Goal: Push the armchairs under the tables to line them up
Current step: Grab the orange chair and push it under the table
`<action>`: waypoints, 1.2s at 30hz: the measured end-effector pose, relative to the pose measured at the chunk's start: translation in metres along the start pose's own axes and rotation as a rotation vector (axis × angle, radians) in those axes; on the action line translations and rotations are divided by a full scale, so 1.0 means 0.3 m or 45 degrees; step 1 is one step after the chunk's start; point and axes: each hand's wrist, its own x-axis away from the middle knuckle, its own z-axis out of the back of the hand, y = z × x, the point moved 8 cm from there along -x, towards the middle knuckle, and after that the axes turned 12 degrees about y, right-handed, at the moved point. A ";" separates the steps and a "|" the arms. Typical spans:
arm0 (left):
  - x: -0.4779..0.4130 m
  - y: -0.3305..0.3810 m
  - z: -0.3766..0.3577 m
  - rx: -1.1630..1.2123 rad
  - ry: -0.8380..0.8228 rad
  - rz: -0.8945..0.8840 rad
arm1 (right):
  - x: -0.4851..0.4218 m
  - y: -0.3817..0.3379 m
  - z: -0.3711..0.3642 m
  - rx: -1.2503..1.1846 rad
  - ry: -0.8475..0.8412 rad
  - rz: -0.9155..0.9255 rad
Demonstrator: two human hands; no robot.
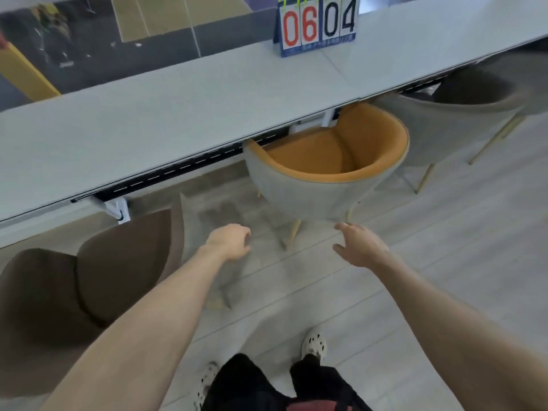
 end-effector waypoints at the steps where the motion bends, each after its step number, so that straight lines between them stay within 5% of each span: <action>1: -0.047 0.063 0.007 0.000 0.005 -0.012 | -0.036 0.057 0.031 -0.002 0.009 -0.005; 12: -0.625 0.471 0.133 -0.019 0.264 -0.184 | -0.546 0.403 0.272 0.187 0.128 0.160; 17: -0.836 0.581 0.056 -0.015 0.065 -0.265 | -0.721 0.513 0.244 0.352 -0.073 0.263; 23: -0.897 0.641 -0.047 -0.002 -0.152 -0.236 | -0.828 0.582 0.223 0.427 -0.162 0.431; 36: -0.875 0.638 -0.067 -0.103 0.118 0.071 | -0.943 0.631 0.173 0.369 0.036 0.823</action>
